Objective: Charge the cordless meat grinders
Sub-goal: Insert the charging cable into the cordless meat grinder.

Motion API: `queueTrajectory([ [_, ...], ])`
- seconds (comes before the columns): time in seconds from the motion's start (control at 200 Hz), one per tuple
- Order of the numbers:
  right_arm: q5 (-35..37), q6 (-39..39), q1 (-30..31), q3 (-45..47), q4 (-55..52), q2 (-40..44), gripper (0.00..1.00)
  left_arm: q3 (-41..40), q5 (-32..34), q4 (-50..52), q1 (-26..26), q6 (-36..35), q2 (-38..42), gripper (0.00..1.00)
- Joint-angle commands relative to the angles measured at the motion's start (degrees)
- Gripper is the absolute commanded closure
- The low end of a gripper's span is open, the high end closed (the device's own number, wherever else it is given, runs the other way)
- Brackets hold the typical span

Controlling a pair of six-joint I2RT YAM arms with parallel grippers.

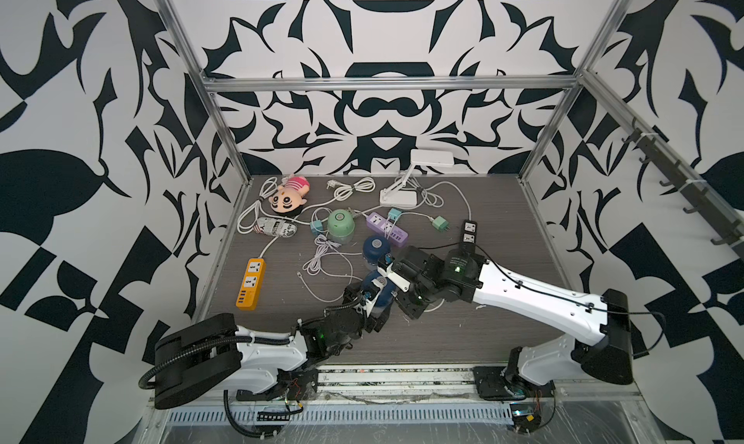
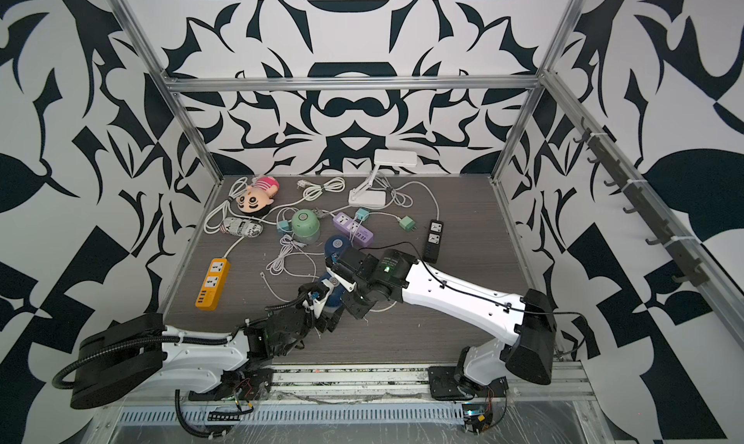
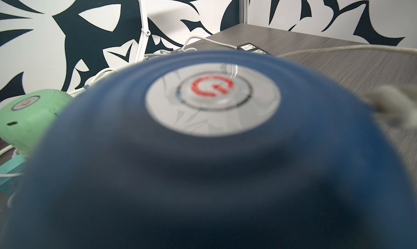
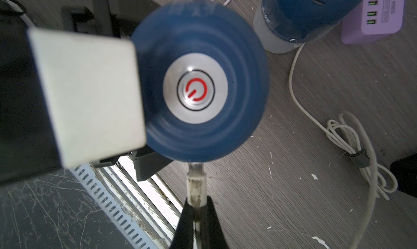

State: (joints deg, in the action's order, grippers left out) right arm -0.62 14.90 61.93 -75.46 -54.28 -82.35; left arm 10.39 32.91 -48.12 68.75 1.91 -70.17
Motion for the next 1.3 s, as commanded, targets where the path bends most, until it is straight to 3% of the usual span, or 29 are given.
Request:
queueTrajectory([
  [0.0,1.35,0.39,-0.5,-2.35,2.0,0.0,1.0,0.59,-1.08,-3.04,-0.03,0.76,1.02,0.42],
  [0.625,-3.04,1.3,-1.97,-3.38,3.03,-2.27,1.0,0.76,-1.94,-3.13,-0.05,-2.74,1.88,0.44],
  [1.295,-15.42,3.88,-8.23,-2.99,8.67,-0.34,1.0,1.86,-5.96,1.49,0.0,-5.79,4.01,0.47],
])
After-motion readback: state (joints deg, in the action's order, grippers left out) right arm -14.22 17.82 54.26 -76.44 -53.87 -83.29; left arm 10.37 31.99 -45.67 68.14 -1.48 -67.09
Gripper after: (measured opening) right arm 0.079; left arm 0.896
